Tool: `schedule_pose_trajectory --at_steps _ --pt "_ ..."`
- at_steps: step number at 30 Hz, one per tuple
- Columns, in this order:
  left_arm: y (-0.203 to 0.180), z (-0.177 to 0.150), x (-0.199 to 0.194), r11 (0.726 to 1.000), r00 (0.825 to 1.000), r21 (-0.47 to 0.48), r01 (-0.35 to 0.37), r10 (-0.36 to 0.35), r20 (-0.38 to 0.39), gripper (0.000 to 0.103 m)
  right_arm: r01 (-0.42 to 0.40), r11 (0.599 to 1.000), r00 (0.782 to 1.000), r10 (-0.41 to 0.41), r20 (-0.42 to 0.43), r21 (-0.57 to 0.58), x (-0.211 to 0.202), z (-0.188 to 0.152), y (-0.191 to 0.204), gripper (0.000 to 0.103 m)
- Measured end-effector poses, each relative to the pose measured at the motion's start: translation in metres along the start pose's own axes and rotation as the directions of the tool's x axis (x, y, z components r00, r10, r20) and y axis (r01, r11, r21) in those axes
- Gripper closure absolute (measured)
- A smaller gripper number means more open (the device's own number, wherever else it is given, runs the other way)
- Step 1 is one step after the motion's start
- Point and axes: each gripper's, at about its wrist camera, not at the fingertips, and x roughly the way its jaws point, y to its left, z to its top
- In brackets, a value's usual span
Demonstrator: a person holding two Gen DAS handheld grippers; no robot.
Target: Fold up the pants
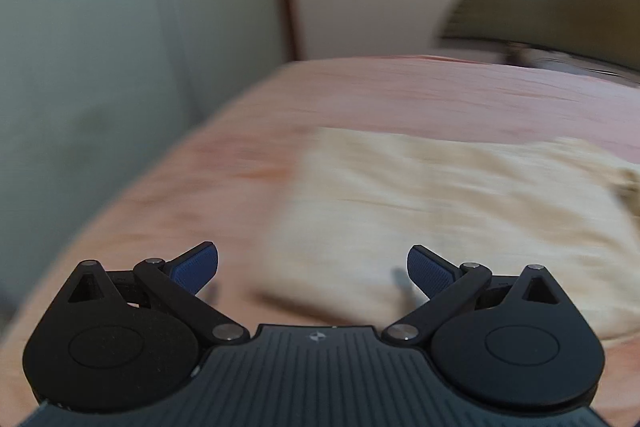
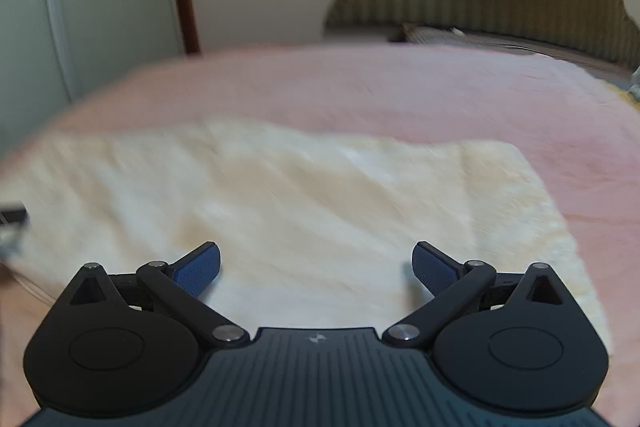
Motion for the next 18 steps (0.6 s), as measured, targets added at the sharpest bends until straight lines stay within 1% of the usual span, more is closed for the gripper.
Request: schedule_pose_trajectory --at_steps 1,2,3,4,5,6,7,8,9,10,11,12,13,14,15,16,17,18 --pt "0.023 0.003 0.004 0.998 0.998 -0.034 -0.062 0.061 -0.004 0.000 -0.040 0.999 0.998 0.039 0.044 0.011 -0.007 0.003 0.005 0.000" --pt "0.048 0.005 0.007 0.988 0.992 -0.081 -0.128 0.128 -0.011 0.000 -0.061 0.998 0.994 0.062 0.089 -0.008 -0.014 0.008 0.015 0.000" --pt "0.069 0.008 0.009 0.972 0.980 -0.125 -0.196 0.196 -0.015 0.001 -0.064 0.996 0.991 0.071 0.113 -0.066 -0.019 0.013 0.029 0.000" --pt "0.088 0.010 0.009 0.950 0.962 -0.159 -0.270 0.272 -0.010 0.001 -0.066 0.988 0.988 0.085 0.130 -0.139 -0.022 0.016 0.045 0.000" --pt "0.105 0.013 0.009 0.919 0.935 -0.182 -0.350 0.355 -0.002 0.001 -0.073 0.973 0.985 0.105 0.138 -0.219 -0.025 0.017 0.063 0.000" --pt "0.119 0.017 0.007 0.881 0.899 -0.199 -0.429 0.438 -0.001 0.001 -0.089 0.955 0.982 0.131 0.133 -0.284 -0.026 0.017 0.078 0.000" --pt "0.129 0.020 0.006 0.856 0.875 -0.205 -0.475 0.484 -0.008 0.002 -0.120 0.928 0.979 0.169 0.111 -0.354 -0.025 0.015 0.097 0.000" --pt "0.135 0.023 0.005 0.852 0.872 -0.203 -0.482 0.489 -0.016 0.002 -0.155 0.897 0.975 0.207 0.085 -0.414 -0.024 0.013 0.114 0.000" --pt "0.138 0.025 0.003 0.872 0.891 -0.195 -0.449 0.454 -0.020 0.002 -0.181 0.865 0.969 0.239 0.068 -0.467 -0.023 0.010 0.131 0.000" --pt "0.138 0.026 0.001 0.906 0.926 -0.195 -0.375 0.378 -0.027 0.002 -0.196 0.834 0.965 0.259 0.051 -0.516 -0.021 0.005 0.147 0.000" --pt "0.137 0.026 0.000 0.934 0.956 -0.205 -0.293 0.291 -0.040 0.001 -0.202 0.803 0.964 0.265 0.032 -0.561 -0.018 -0.001 0.162 0.000" --pt "0.135 0.026 0.000 0.959 0.986 -0.227 -0.167 0.158 -0.060 0.001 -0.199 0.770 0.964 0.264 0.019 -0.606 -0.014 -0.006 0.178 0.000" --pt "0.132 0.025 0.001 0.966 0.997 -0.254 -0.050 0.032 -0.075 0.001 -0.181 0.732 0.968 0.252 0.015 -0.657 -0.010 -0.015 0.196 0.000" --pt "0.130 0.023 0.003 0.953 0.991 -0.295 0.070 -0.100 -0.089 0.001 -0.146 0.693 0.975 0.223 0.016 -0.706 -0.005 -0.024 0.211 0.000" --pt "0.127 0.022 0.006 0.932 0.978 -0.334 0.144 -0.186 -0.098 0.001 -0.120 0.652 0.980 0.201 0.017 -0.748 -0.001 -0.031 0.223 0.000" --pt "0.124 0.019 0.010 0.898 0.954 -0.380 0.223 -0.281 -0.105 0.001 -0.104 0.603 0.981 0.191 0.016 -0.791 0.002 -0.040 0.233 0.000" --pt "0.122 0.016 0.015 0.867 0.930 -0.414 0.277 -0.350 -0.112 0.001 -0.090 0.572 0.982 0.186 0.021 -0.815 0.004 -0.047 0.239 0.000" --pt "0.120 0.015 0.020 0.843 0.910 -0.441 0.308 -0.397 -0.123 0.001 -0.081 0.547 0.984 0.178 0.022 -0.833 0.007 -0.053 0.244 0.001"
